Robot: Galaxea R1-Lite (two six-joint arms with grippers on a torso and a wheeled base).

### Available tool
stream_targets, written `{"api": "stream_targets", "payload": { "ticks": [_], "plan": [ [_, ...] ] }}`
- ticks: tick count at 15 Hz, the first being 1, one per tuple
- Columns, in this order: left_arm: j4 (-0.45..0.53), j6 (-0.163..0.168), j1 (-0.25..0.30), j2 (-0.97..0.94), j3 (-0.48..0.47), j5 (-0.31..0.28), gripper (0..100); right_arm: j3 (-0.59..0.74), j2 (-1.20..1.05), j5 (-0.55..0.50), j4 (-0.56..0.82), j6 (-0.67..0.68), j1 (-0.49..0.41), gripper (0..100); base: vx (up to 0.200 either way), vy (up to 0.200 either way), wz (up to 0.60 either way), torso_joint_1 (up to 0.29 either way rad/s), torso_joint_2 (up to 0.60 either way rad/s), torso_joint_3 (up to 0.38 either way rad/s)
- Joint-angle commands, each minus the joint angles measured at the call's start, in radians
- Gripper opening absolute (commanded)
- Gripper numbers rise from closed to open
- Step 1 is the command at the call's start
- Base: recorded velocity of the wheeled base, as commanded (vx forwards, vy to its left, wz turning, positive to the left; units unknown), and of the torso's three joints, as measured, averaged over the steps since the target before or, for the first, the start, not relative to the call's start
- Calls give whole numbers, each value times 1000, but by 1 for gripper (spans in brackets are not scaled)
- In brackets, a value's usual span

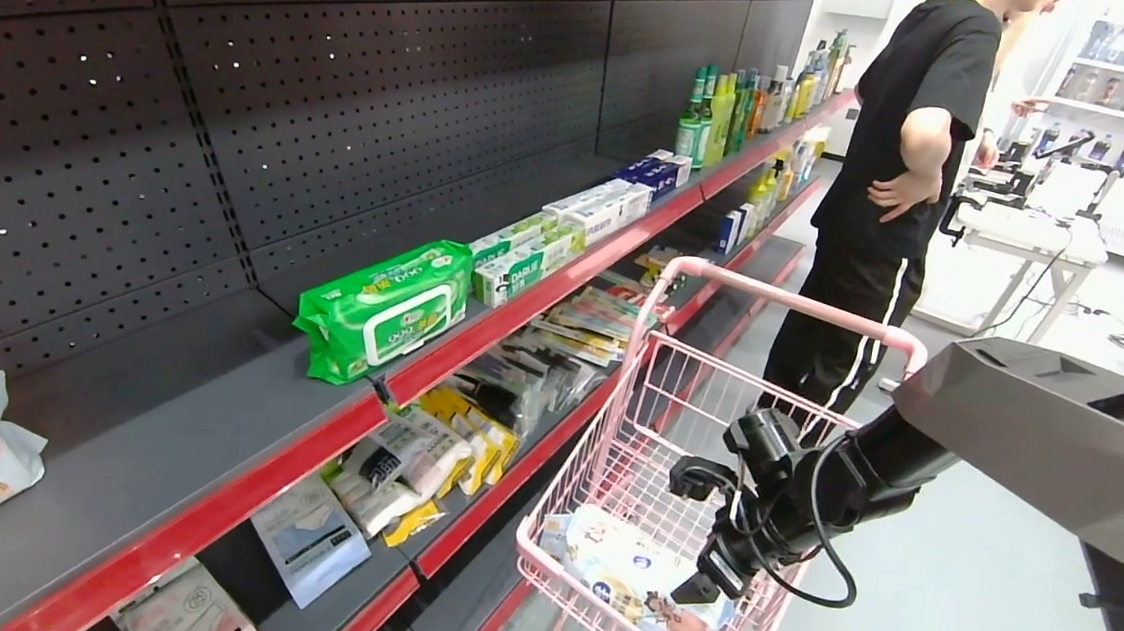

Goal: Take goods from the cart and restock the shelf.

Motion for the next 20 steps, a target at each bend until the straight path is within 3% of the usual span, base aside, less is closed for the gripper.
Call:
{"api": "stream_targets", "payload": {
  "ticks": [1, 20],
  "plan": [
    [-1, 0, 1, 1, 0, 0, 100, -7, 23, 7, -2, -4, -1, 100, 0, 0, 0, -144, 339, 183],
    [-1, 1, 1, 1, 0, -2, 100, 13, 26, 8, -61, -59, -20, 100, 0, 0, 0, -102, 245, 140]
  ]
}}
